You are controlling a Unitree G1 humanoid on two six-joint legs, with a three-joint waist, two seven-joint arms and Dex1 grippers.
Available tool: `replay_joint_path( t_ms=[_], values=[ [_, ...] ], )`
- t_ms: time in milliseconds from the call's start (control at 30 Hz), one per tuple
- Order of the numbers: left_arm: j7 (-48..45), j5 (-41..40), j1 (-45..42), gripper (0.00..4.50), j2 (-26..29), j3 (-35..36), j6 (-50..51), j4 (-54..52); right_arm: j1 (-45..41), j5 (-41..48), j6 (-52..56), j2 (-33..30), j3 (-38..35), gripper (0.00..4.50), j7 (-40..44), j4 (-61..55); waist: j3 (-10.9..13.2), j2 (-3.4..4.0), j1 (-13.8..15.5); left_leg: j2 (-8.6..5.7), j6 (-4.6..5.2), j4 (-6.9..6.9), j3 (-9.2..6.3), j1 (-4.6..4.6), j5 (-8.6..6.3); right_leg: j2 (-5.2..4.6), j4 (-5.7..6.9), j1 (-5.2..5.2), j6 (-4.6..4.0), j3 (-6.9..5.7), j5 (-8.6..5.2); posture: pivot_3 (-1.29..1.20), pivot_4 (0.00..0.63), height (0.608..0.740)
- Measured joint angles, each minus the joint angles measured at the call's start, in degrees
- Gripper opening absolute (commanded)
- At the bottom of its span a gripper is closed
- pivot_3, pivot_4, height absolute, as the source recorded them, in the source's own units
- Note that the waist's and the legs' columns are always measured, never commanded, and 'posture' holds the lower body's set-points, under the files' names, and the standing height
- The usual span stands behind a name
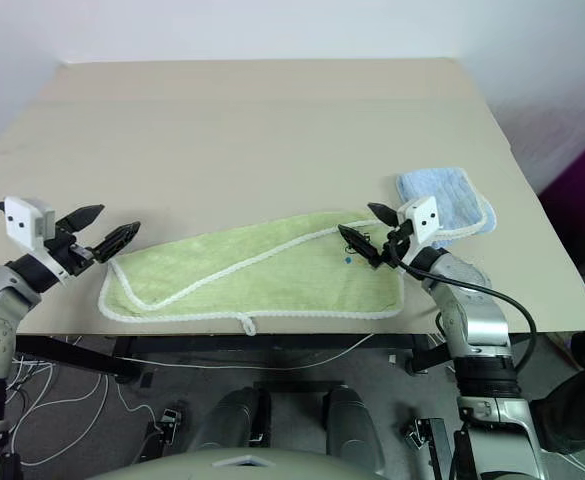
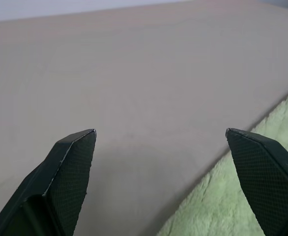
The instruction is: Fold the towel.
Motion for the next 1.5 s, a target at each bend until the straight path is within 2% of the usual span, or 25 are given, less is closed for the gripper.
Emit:
replay_joint_path(
  t_ms=[733,867,1000,1233,1500],
  values=[
    [-6.09,0.22,2.99,4.45,1.12,0.90,-0.22,0.00,1.00,-0.01,-0.99,0.60,0.56,4.22,-0.48,-1.18,0.00,0.00,0.01,0.00,0.00,-0.02,-0.01,0.00,0.00,-0.04,-0.01,0.00,0.00,0.01,0.00,0.00,0.150,0.740],
    [-8.48,1.28,5.62,4.45,2.13,-0.14,-0.96,-0.17,0.88,-0.05,-0.95,0.29,0.56,4.22,-0.49,-1.18,0.00,0.01,-0.03,0.00,0.00,-0.03,-0.01,0.00,0.00,-0.04,0.00,-0.01,-0.01,0.02,0.00,0.00,0.150,0.740],
    [-12.37,2.78,8.96,4.45,4.96,-1.00,-3.47,-1.35,0.72,-0.06,-0.90,0.29,0.63,4.22,-0.50,-1.18,0.00,0.01,-0.06,0.01,-0.01,-0.06,-0.01,0.00,0.00,-0.06,-0.02,-0.02,-0.03,0.03,-0.01,0.00,0.150,0.740],
    [-21.19,6.21,9.29,4.45,10.71,-2.69,-11.99,-1.13,2.13,-0.07,-0.44,0.93,0.83,4.22,-1.15,-2.82,0.00,0.03,0.07,-0.02,-0.01,-0.13,0.00,0.00,-0.01,-0.16,-0.10,0.01,-0.04,0.00,-0.01,0.00,0.150,0.740],
    [-24.17,13.15,9.24,4.45,11.35,-9.01,-22.25,1.23,4.82,-0.04,0.35,1.22,0.88,4.22,-2.67,-5.23,0.01,0.06,-0.02,-0.01,0.00,-0.14,0.00,0.00,-0.01,-0.17,-0.09,-0.01,-0.04,0.00,-0.01,0.00,0.150,0.740]
  ],
)
